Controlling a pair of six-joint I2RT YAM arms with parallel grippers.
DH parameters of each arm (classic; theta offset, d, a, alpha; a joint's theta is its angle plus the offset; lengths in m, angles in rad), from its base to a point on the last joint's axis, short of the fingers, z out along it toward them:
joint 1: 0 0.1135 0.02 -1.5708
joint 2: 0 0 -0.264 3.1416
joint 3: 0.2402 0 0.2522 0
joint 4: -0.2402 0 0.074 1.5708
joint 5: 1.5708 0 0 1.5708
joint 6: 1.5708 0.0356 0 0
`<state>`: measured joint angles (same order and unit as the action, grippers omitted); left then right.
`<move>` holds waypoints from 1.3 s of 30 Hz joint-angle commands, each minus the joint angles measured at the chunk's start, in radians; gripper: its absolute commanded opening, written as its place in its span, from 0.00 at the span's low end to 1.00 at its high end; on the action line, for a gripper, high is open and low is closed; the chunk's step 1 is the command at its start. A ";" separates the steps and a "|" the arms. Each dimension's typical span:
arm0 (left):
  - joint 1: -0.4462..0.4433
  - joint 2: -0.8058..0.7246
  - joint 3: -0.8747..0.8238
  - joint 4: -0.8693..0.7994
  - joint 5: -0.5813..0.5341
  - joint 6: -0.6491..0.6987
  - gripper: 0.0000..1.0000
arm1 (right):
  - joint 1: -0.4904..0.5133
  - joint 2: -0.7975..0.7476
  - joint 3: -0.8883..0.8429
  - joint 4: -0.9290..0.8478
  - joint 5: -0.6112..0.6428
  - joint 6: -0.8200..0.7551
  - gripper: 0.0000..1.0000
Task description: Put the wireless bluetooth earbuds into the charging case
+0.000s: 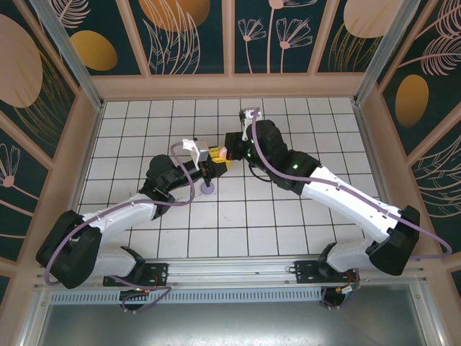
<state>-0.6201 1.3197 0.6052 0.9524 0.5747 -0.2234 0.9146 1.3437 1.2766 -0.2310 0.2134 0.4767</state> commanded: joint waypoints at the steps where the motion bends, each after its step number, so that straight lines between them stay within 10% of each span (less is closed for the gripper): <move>1: 0.001 0.009 0.070 0.085 -0.012 -0.045 0.00 | 0.047 0.011 -0.083 -0.008 -0.031 0.047 0.00; 21: 0.000 0.294 0.129 0.115 -0.076 -0.323 0.00 | -0.214 -0.153 -0.078 0.012 0.006 0.055 0.09; 39: 0.000 0.656 0.391 -0.339 -0.191 -0.652 0.02 | -0.354 -0.285 -0.429 0.033 -0.081 0.155 0.25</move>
<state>-0.6212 1.9495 0.9356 0.7189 0.4347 -0.8185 0.5735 1.0969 0.8543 -0.2104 0.1509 0.6132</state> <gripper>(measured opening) 0.227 0.242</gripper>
